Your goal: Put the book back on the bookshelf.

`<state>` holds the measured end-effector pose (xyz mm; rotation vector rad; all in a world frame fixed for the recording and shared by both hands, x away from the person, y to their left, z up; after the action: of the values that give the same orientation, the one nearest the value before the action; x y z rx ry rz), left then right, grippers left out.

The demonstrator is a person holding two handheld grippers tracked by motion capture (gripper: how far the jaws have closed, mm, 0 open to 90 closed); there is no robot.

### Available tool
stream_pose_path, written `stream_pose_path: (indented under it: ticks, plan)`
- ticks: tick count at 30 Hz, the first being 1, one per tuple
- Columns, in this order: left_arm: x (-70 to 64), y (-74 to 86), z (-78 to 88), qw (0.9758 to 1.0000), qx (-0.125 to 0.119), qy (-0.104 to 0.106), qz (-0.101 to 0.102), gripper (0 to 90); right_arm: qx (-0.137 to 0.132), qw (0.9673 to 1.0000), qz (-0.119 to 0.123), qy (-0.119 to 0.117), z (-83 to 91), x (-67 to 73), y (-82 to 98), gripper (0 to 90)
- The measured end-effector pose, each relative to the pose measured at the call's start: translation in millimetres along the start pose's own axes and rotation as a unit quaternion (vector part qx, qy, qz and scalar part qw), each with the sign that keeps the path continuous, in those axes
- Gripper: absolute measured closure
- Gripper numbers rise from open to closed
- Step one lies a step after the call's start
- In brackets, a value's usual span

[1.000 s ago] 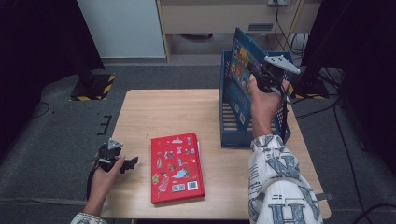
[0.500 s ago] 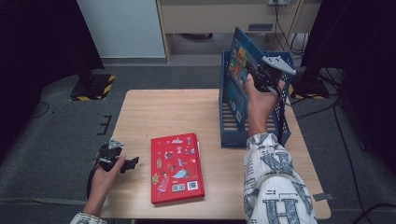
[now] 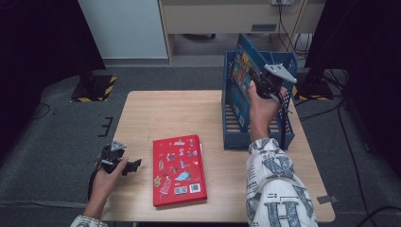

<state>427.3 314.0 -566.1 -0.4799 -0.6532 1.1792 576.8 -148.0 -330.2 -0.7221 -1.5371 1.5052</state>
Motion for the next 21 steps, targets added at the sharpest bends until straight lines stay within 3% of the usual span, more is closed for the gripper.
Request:
stream_pose_path:
  ticks: [21]
  plan:
    - [-0.1,-1.3,0.1,1.0000,-0.002,0.000,-0.002,3.0,0.027,0.9996,0.002,0.003,-12.3,2.2,44.4,83.1]
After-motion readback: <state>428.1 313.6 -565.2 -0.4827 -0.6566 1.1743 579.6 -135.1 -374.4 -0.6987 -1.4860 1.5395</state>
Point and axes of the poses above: each handheld gripper's, and its own axes: z roughly backward along the jaws, y roughly out of its underside, x roughly to its left, the point moved 7 cm from there along -z, roughly forward along the jaws, and after that the axes turned 15 degrees about -y, right-handed, at the moved point
